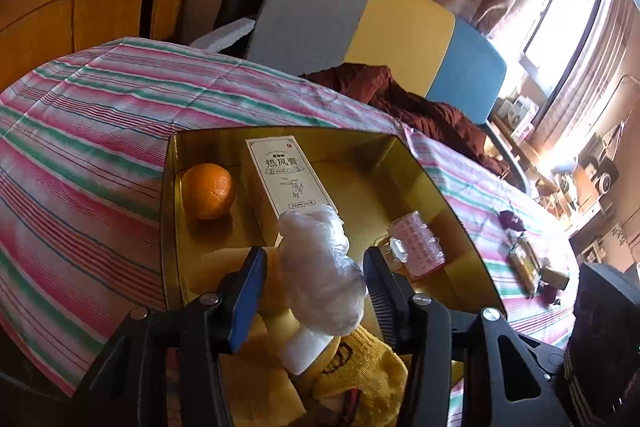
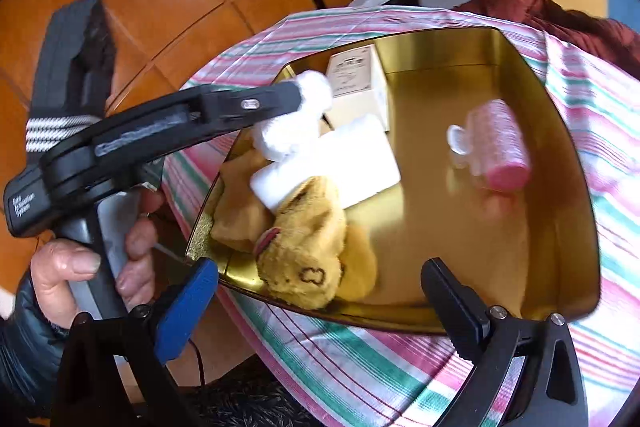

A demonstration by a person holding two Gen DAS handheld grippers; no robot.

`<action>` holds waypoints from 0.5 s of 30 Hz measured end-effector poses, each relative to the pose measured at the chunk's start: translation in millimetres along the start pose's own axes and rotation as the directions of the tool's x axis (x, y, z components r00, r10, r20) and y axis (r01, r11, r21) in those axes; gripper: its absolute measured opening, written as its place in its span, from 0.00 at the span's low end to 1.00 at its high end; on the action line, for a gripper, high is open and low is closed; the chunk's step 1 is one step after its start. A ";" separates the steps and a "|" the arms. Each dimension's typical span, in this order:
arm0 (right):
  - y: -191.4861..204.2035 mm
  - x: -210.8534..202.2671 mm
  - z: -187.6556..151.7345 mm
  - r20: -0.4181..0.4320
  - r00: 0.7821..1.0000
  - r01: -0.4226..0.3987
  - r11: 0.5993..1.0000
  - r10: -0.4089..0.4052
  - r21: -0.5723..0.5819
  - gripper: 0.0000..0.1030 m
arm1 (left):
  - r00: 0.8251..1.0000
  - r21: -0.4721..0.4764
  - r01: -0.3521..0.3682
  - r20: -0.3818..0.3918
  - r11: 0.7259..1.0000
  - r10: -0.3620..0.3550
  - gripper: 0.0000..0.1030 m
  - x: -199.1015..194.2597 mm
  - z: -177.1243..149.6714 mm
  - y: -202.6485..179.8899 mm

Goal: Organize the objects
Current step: 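Carry cotton wool and sock over the gold tray and open both tools, then move both tools from the tray back toward the remaining items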

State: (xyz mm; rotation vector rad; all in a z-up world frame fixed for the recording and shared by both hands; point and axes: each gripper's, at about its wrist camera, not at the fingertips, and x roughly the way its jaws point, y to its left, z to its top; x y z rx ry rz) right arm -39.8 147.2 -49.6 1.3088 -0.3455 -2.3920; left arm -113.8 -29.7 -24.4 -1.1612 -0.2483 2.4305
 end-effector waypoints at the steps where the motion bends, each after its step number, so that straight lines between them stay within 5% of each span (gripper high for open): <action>1: -0.8 -3.2 0.7 0.010 1.000 0.004 1.000 -0.004 0.007 0.99 | 1.000 -0.014 0.007 0.011 1.000 -0.006 0.50 -3.3 -1.2 2.0; 6: -0.7 -15.3 -4.2 0.038 0.999 0.026 0.999 -0.027 0.019 0.99 | 1.000 0.045 0.001 -0.008 0.999 0.000 0.45 5.5 -7.2 -13.6; 10: 2.4 -25.1 -11.7 0.054 0.997 0.055 0.998 -0.055 0.002 0.99 | 0.988 0.111 0.156 -0.016 0.982 -0.155 0.47 15.0 -1.4 -44.8; 12: 2.7 -27.8 -13.3 0.061 0.996 0.064 0.998 -0.064 0.002 0.99 | 0.986 0.215 0.164 -0.004 0.963 -0.167 0.50 13.4 0.4 -70.5; 15: -3.0 -34.0 -18.7 0.066 0.995 0.070 0.997 -0.071 0.023 1.00 | 0.982 0.226 0.188 -0.025 0.956 -0.187 0.50 16.3 0.6 -84.9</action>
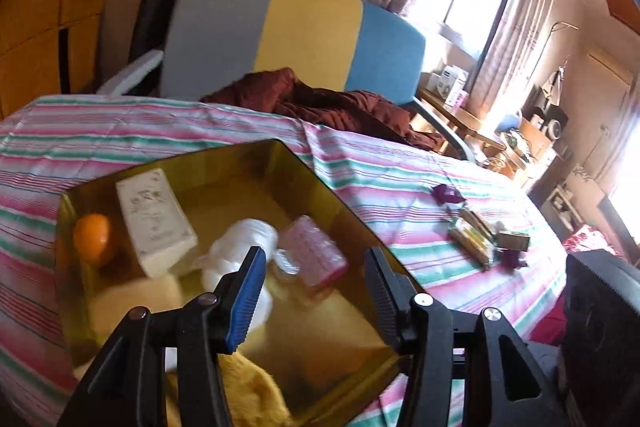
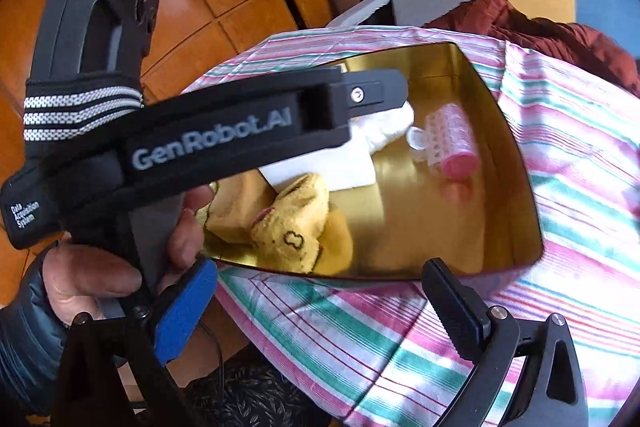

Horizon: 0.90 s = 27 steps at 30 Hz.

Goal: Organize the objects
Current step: 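Move both tools from the tray back toward the remaining items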

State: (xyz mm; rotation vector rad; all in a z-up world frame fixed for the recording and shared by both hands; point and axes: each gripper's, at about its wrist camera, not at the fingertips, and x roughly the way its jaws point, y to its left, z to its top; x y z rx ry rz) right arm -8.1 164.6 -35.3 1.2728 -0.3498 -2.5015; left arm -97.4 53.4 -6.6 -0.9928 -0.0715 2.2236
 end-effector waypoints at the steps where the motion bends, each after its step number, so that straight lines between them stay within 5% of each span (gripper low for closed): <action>1: -0.8 0.7 0.6 0.001 1.000 0.004 1.000 -0.004 0.006 1.00 | 1.000 -0.011 0.000 -0.007 1.000 0.000 0.50 0.5 -1.4 0.5; 9: -13.2 -7.7 -12.3 0.031 0.997 0.063 0.997 -0.064 0.039 1.00 | 0.989 -0.116 -0.148 -0.035 0.982 0.145 0.50 -18.9 -31.8 18.5; 18: -14.8 -24.4 -17.1 0.135 0.956 0.261 0.965 -0.262 0.022 1.00 | 0.934 -0.057 -0.352 0.049 0.934 0.355 0.51 -49.8 -46.4 2.2; 27: -42.9 -49.9 -14.7 0.165 0.914 0.360 0.928 -0.372 0.095 1.00 | 0.926 0.022 -0.378 0.024 0.925 0.378 0.51 -45.9 -57.9 -21.2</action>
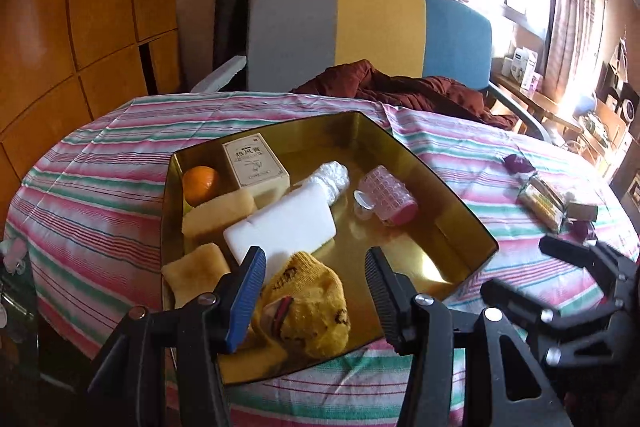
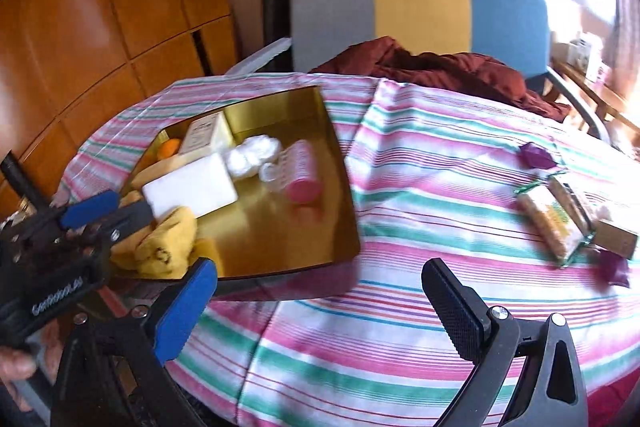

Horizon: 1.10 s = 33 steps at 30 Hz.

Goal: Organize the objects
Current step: 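Move both tools from the tray back toward the remaining items, then reach the left tool to the WEIDAN cracker pack and grasp it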

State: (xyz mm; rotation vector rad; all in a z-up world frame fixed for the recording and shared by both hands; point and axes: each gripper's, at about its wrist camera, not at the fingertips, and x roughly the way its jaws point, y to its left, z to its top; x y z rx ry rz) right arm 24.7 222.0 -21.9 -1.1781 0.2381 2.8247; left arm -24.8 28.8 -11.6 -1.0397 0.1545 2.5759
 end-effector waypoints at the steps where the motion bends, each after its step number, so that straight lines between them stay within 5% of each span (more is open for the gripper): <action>1: -5.1 -1.1 1.5 0.004 1.000 0.014 1.000 -0.014 0.009 1.00 | 1.000 0.008 0.002 -0.001 1.000 -0.002 0.51 -0.5 -1.3 -2.2; 15: -84.7 -24.9 24.2 0.045 0.973 0.223 0.974 -0.225 0.048 1.00 | 1.000 0.085 0.015 -0.007 0.996 -0.014 0.51 -3.4 -6.8 -25.6; 21: -146.3 -42.3 41.8 0.094 0.922 0.367 0.926 -0.375 0.088 1.00 | 1.000 0.131 0.012 0.003 0.991 -0.013 0.51 -6.7 -5.7 -36.7; 26: -216.7 -51.6 40.1 0.061 0.872 0.460 0.857 -0.485 0.233 1.00 | 1.000 0.172 0.024 0.005 0.985 -0.025 0.51 -7.9 -2.7 -50.6; 29: -248.8 -57.5 30.2 0.022 0.905 0.380 0.832 -0.425 0.405 1.00 | 0.999 0.204 0.033 0.001 0.978 -0.034 0.51 -7.9 -1.1 -62.1; 33: -256.5 -60.0 24.0 0.021 0.919 0.339 0.818 -0.393 0.466 1.00 | 0.999 0.243 0.047 -0.003 0.969 -0.048 0.51 -7.6 0.7 -78.6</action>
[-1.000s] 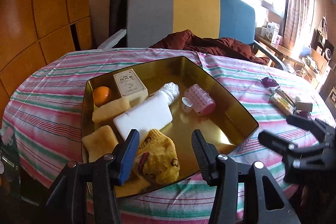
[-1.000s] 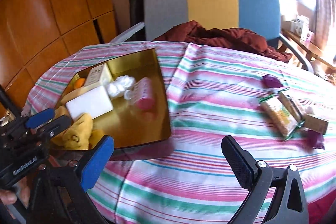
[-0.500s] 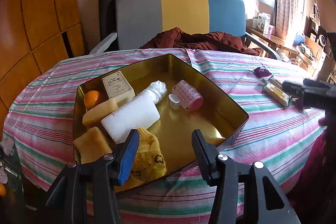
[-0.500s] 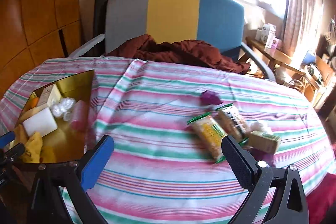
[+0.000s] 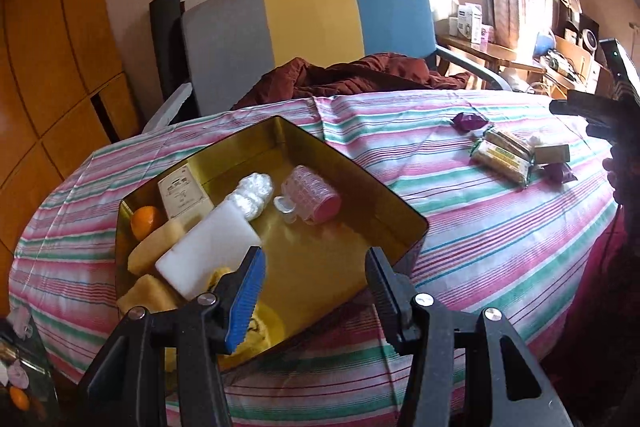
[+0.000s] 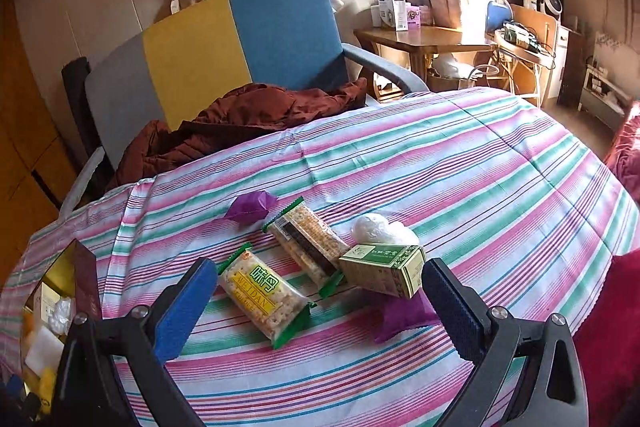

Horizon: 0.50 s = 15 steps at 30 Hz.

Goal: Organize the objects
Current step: 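Reach the left tool to the WEIDAN cracker pack and grasp it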

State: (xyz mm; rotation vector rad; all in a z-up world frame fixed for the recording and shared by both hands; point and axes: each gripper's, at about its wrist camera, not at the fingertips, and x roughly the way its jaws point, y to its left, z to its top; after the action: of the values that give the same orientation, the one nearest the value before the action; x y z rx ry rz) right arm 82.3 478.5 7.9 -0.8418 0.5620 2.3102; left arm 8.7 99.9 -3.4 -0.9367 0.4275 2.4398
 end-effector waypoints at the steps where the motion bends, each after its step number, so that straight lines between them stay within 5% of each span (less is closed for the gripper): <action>1: 0.0 0.0 -1.5 -0.007 1.000 -0.013 1.000 0.013 0.010 1.00 | 1.000 0.011 0.003 0.000 1.000 -0.003 0.51 0.6 1.3 -3.6; 15: -11.4 6.3 -2.1 -0.044 0.996 -0.071 0.994 0.075 0.084 1.00 | 0.997 0.165 0.079 -0.025 0.983 -0.076 0.51 11.5 12.0 -63.3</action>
State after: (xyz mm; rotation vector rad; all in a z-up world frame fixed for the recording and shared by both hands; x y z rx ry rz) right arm 86.9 488.1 0.1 -0.8509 0.7149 2.3210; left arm 29.3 161.7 -9.8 -0.8889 0.5799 2.2876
